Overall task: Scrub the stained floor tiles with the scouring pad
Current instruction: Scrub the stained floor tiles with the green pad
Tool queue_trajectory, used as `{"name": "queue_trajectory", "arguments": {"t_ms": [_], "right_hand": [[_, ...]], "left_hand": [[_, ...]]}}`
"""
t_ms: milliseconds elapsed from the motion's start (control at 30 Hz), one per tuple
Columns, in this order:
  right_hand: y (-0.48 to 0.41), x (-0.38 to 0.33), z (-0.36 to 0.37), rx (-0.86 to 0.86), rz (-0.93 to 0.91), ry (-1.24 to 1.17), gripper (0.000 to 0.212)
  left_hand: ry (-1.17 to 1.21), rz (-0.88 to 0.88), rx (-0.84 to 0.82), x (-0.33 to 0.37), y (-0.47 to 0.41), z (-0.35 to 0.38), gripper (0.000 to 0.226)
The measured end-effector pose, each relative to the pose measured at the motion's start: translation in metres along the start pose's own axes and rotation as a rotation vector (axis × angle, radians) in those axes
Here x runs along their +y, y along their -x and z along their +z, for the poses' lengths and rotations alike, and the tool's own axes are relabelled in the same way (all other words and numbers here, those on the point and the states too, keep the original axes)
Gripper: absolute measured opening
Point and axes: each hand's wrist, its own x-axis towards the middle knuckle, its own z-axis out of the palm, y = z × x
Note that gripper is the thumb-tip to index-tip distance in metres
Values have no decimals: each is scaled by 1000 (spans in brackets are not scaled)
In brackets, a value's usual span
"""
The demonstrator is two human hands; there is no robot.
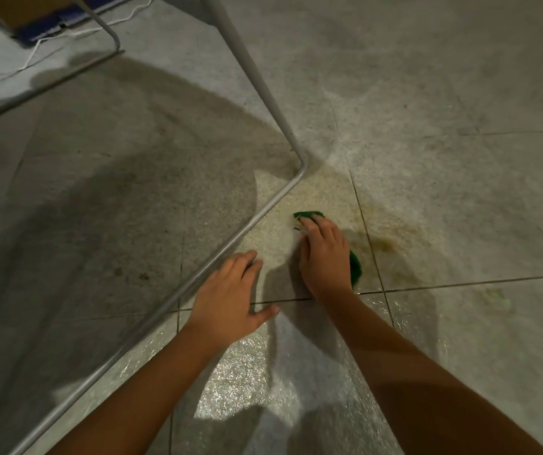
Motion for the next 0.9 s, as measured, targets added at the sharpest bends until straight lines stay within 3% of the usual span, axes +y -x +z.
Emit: {"name": "queue_trajectory", "arguments": {"t_ms": [100,300,500,767,900], "right_hand": [[19,0,3,44,15,24,43],[8,-21,5,-145,-222,58,41],[-25,-18,7,-69,-79,69,36],[30,5,-1,107,58,51,44],[54,-8,5,81,-28,46,45]], "left_hand": [[-1,-7,2,1,0,1,110],[21,-14,63,0,0,7,97],[38,-1,80,-1,0,6,99],[38,-5,61,-2,0,7,104],[45,0,98,-2,0,9,99]]}}
